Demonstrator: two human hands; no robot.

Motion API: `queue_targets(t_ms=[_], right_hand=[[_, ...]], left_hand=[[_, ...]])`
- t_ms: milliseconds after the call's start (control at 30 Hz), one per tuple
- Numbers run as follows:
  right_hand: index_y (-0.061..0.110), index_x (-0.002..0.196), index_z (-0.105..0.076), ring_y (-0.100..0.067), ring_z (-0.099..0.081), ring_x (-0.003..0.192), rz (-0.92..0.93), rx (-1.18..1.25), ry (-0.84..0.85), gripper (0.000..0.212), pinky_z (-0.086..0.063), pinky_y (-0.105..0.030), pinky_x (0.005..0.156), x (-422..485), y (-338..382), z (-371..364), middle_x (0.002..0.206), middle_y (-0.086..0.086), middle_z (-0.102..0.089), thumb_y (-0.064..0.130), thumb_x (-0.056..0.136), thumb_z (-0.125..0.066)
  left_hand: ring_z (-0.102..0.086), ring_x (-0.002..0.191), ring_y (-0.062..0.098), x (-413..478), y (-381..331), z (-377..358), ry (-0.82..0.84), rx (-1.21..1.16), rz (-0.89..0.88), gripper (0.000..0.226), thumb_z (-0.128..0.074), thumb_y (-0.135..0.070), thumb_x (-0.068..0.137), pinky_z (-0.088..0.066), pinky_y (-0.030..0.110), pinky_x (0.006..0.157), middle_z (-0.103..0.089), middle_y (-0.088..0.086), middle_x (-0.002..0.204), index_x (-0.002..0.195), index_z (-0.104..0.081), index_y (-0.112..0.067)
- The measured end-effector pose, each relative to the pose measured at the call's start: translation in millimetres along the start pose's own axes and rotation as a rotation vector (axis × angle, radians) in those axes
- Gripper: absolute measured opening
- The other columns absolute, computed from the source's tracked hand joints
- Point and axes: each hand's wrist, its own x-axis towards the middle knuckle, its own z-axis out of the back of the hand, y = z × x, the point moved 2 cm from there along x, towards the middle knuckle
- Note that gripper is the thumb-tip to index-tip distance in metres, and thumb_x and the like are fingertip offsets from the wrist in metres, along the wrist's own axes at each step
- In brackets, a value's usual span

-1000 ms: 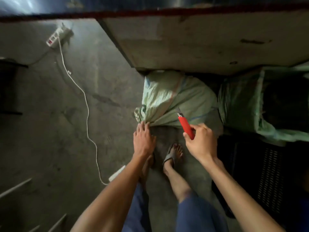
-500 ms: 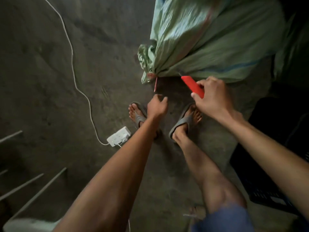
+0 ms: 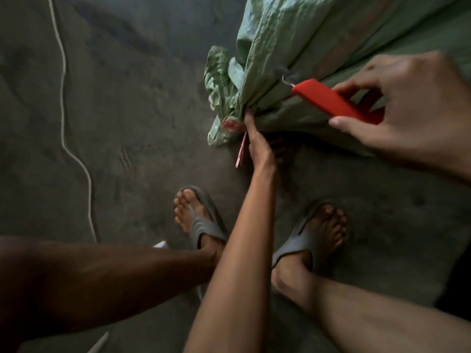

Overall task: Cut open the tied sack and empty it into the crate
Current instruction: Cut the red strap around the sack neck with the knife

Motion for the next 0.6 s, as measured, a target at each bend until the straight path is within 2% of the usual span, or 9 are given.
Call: queue_targets(t_ms=[67, 133, 233, 267, 333, 433, 467, 533, 600], right_hand=[[0.019, 0.114, -0.077, -0.028, -0.069, 0.079, 0.036, -0.005, 0.005, 0.051, -0.058, -0.040, 0.076, 5.2, 0.5, 11.7, 0.101, -0.007, -0.073, 0.054, 0.079, -0.063], [0.021, 0.112, -0.077, -0.019, -0.069, 0.073, 0.080, -0.006, 0.049, 0.050, -0.056, -0.033, 0.072, 9.3, 4.8, 27.7, 0.098, -0.002, -0.074, 0.053, 0.075, -0.064], [0.027, 0.109, -0.077, 0.002, -0.065, 0.066, 0.108, -0.067, 0.117, 0.048, -0.048, -0.020, 0.060, 17.7, 10.1, 54.5, 0.085, 0.017, -0.068, 0.050, 0.068, -0.067], [0.030, 0.107, -0.077, 0.004, -0.064, 0.058, 0.099, -0.097, 0.123, 0.044, -0.045, -0.017, 0.057, 22.5, 10.7, 62.9, 0.080, 0.021, -0.065, 0.050, 0.069, -0.069], [0.034, 0.103, -0.077, 0.003, -0.065, 0.049, 0.088, -0.134, 0.130, 0.035, -0.051, -0.022, 0.051, 33.2, 11.8, 78.3, 0.070, 0.014, -0.070, 0.050, 0.071, -0.077], [0.033, 0.096, -0.079, -0.003, -0.068, 0.048, 0.110, -0.164, 0.066, 0.026, -0.062, -0.037, 0.056, 42.0, 14.0, 100.1, 0.063, 0.009, -0.074, 0.044, 0.072, -0.083], [0.032, 0.095, -0.079, -0.001, -0.068, 0.049, 0.109, -0.168, 0.031, 0.025, -0.063, -0.034, 0.056, 41.5, 17.6, 108.8, 0.063, 0.014, -0.074, 0.042, 0.073, -0.084], [0.028, 0.099, -0.079, 0.006, -0.065, 0.050, 0.075, -0.110, -0.004, 0.027, -0.054, -0.017, 0.045, 36.6, 30.8, 129.3, 0.061, 0.024, -0.070, 0.038, 0.075, -0.084], [0.024, 0.102, -0.079, 0.008, -0.065, 0.051, 0.050, -0.048, -0.048, 0.028, -0.043, -0.009, 0.038, 24.5, 40.8, 149.6, 0.062, 0.022, -0.072, 0.035, 0.077, -0.084]], left_hand=[[-0.069, 0.109, 0.037, -15.0, -15.3, -8.8, 0.030, -0.082, -0.042, 0.103, -0.044, -0.093, 0.058, -0.057, 0.043, 0.086, -0.072, 0.009, 0.124, 0.132, -0.064, -0.025], [-0.070, 0.108, 0.033, -19.6, -24.9, -13.4, 0.043, -0.197, -0.097, 0.079, -0.051, -0.079, 0.069, -0.059, 0.046, 0.083, -0.074, 0.006, 0.120, 0.124, -0.069, -0.026], [-0.069, 0.110, 0.029, -17.1, -31.6, -20.2, -0.005, -0.280, -0.169, 0.079, -0.062, -0.074, 0.067, -0.058, 0.050, 0.093, -0.072, 0.007, 0.123, 0.124, -0.067, -0.019], [-0.066, 0.114, 0.030, -17.2, -35.0, -23.0, -0.050, -0.284, -0.183, 0.083, -0.062, -0.073, 0.069, -0.055, 0.050, 0.098, -0.068, 0.010, 0.128, 0.127, -0.064, -0.014], [-0.057, 0.126, 0.034, -15.4, -38.9, -26.5, -0.147, -0.240, -0.212, 0.091, -0.058, -0.073, 0.079, -0.045, 0.043, 0.109, -0.057, 0.019, 0.140, 0.136, -0.055, -0.003], [-0.048, 0.135, 0.037, -13.9, -47.5, -34.4, -0.183, -0.245, -0.326, 0.082, -0.054, -0.062, 0.093, -0.038, 0.036, 0.106, -0.049, 0.026, 0.146, 0.137, -0.050, 0.007], [-0.049, 0.134, 0.038, -18.8, -53.6, -38.1, -0.182, -0.276, -0.353, 0.081, -0.056, -0.059, 0.092, -0.039, 0.036, 0.105, -0.051, 0.027, 0.144, 0.135, -0.051, 0.009], [-0.053, 0.131, 0.037, -35.8, -70.0, -39.7, -0.165, -0.327, -0.403, 0.077, -0.063, -0.056, 0.090, -0.041, 0.036, 0.104, -0.055, 0.027, 0.140, 0.131, -0.054, 0.009], [-0.058, 0.124, 0.034, -65.0, -89.0, -37.9, -0.164, -0.393, -0.479, 0.070, -0.072, -0.049, 0.085, -0.046, 0.036, 0.103, -0.060, 0.021, 0.135, 0.130, -0.057, 0.003]])
